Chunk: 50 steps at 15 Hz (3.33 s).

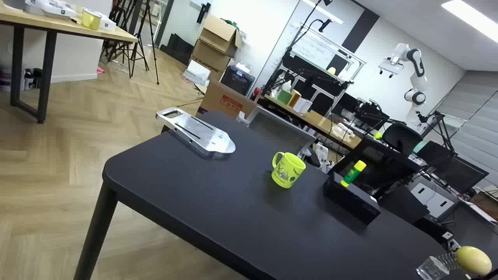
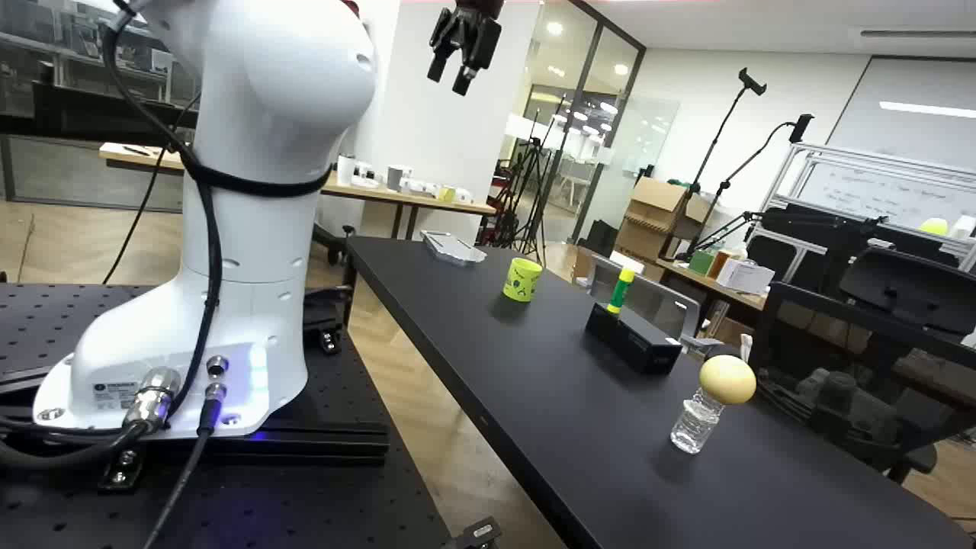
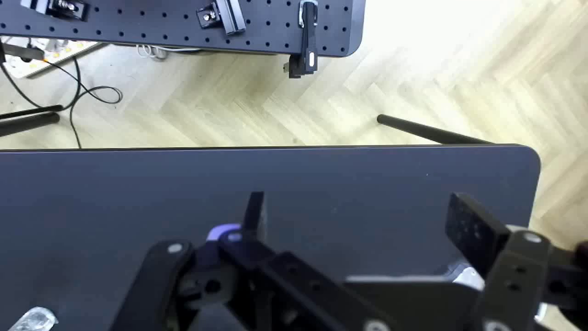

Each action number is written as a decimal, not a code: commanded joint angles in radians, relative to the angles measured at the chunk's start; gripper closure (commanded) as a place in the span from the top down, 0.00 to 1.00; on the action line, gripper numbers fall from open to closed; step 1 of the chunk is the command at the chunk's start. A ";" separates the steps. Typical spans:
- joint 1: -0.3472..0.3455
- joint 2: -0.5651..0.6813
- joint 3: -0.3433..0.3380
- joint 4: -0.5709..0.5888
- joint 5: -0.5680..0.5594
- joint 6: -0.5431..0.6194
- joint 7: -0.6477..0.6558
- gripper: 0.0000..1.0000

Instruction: Put the glue stick in the mug

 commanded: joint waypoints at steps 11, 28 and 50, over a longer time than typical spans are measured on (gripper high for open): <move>-0.017 -0.002 0.011 0.003 0.008 -0.004 -0.009 1.00; -0.083 0.435 -0.178 0.252 -0.193 0.141 -0.504 1.00; -0.146 0.865 -0.198 0.590 -0.246 0.331 -0.558 1.00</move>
